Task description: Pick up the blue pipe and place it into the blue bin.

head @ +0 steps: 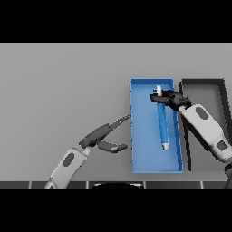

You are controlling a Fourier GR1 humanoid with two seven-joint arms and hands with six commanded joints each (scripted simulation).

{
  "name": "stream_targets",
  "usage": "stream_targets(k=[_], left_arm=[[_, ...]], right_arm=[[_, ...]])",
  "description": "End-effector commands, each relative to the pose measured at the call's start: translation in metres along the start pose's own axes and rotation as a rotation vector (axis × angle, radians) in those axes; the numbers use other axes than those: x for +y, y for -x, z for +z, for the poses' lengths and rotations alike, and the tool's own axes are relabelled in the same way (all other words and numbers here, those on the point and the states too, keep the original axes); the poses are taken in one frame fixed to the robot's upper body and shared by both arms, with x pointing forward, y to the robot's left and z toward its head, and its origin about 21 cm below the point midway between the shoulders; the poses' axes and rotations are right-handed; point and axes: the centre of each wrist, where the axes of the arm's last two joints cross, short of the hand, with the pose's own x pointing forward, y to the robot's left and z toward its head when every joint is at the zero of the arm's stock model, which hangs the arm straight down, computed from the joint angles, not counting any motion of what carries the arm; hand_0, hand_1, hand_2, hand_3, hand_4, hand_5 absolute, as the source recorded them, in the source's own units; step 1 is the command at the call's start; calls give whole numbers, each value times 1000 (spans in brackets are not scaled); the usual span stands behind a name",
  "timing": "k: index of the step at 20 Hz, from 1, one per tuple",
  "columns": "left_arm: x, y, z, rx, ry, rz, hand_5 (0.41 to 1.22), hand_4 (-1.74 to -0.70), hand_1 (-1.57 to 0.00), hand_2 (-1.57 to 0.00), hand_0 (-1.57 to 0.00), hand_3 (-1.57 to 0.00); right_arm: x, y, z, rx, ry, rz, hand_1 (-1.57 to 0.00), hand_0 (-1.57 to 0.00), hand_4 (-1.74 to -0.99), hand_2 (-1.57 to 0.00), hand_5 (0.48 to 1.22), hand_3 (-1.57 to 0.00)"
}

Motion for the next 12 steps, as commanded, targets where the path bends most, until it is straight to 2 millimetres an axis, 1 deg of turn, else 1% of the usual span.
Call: stream_targets(k=[1, 2, 3, 4, 5, 7, 8, 9, 10, 12], left_arm=[[-2, 1, 4, -6, 1, 1, 486, -878, 1, 1, 1, 1], [-3, 0, 4, -1, 0, 0, 483, -879, 1, 1, 1, 1], [-2, -1, 3, 4, -1, 0, 480, -878, 1, 1, 1, 1], [-4, -2, 4, 2, 1, 2, 478, -878, 1, 1, 1, 1], [-5, 0, 4, 6, -4, 2, 476, -881, 1, 1, 1, 1], [-5, 0, 4, 10, -5, -3, 474, -882, 1, 1, 1, 1], [-2, -1, 2, 15, -10, -4, 473, -883, 1, 1, 1, 1], [-4, 1, 3, 10, -8, -3, 474, -883, 1, 1, 1, 1], [-3, 1, 7, 1, -4, -3, 476, -885, 1, 1, 1, 1], [-3, 2, 7, 11, -4, 1, 478, -885, 1, 1, 1, 1]], right_arm=[[1, 0, 1, -2, 2, 25, -103, -107, -1141, -99, 884, -65], [-1, 1, -3, 2, 10, 39, -82, -85, -1133, -79, 853, -52], [-2, 0, 0, -3, 18, 50, -66, -68, -1131, -63, 829, -41], [-3, 0, -2, -2, 18, 54, -91, -194, -1131, -54, 809, -33], [-2, 1, -3, -9, 15, 49, -184, -377, -1144, -82, 792, -26], [0, 2, -4, -21, 9, 50, -117, -241, -1153, -52, 777, -16], [-3, 3, -3, -27, -7, 44, -94, -192, -1156, -41, 790, -13], [2, 3, -2, -28, -20, 41, -75, -154, -1160, -33, 800, -10], [-1, 4, -2, -28, -20, 19, -60, -123, -1154, -26, 809, -8], [1, 3, -1, -33, -23, 31, -100, -212, -1152, -24, 804, -5]])
